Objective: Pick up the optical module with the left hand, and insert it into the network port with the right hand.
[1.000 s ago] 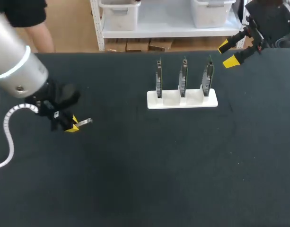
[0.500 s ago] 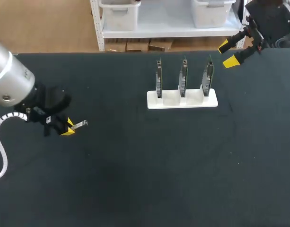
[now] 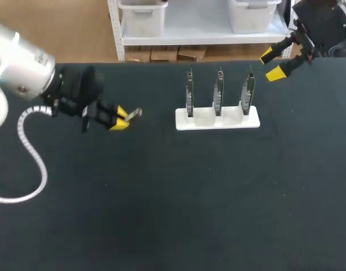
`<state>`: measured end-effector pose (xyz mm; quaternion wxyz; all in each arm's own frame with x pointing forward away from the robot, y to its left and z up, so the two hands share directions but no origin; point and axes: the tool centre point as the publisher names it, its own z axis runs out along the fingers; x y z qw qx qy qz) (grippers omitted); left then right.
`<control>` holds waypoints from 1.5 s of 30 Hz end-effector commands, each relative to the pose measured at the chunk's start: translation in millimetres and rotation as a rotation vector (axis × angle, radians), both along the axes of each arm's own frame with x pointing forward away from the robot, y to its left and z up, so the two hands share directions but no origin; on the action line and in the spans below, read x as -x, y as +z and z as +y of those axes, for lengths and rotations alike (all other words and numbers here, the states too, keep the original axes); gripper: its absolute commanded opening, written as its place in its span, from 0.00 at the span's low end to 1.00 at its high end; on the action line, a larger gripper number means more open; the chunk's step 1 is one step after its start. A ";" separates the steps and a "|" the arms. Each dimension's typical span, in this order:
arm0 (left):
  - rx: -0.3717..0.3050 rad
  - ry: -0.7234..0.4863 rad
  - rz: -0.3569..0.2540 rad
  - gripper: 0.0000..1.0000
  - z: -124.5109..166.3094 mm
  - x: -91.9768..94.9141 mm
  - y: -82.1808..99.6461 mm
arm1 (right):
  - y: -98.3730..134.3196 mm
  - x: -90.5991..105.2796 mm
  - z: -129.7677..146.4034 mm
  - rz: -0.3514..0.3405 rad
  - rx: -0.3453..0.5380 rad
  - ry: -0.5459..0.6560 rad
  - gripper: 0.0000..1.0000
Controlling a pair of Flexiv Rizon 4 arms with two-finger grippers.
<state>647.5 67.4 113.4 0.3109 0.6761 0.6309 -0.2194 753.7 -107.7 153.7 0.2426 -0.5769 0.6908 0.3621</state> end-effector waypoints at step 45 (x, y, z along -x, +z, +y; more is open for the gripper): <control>0.389 -0.324 -0.168 0.00 -163.1 -53.4 120.0 | 0.1 0.5 0.5 -0.001 0.001 -0.002 1.00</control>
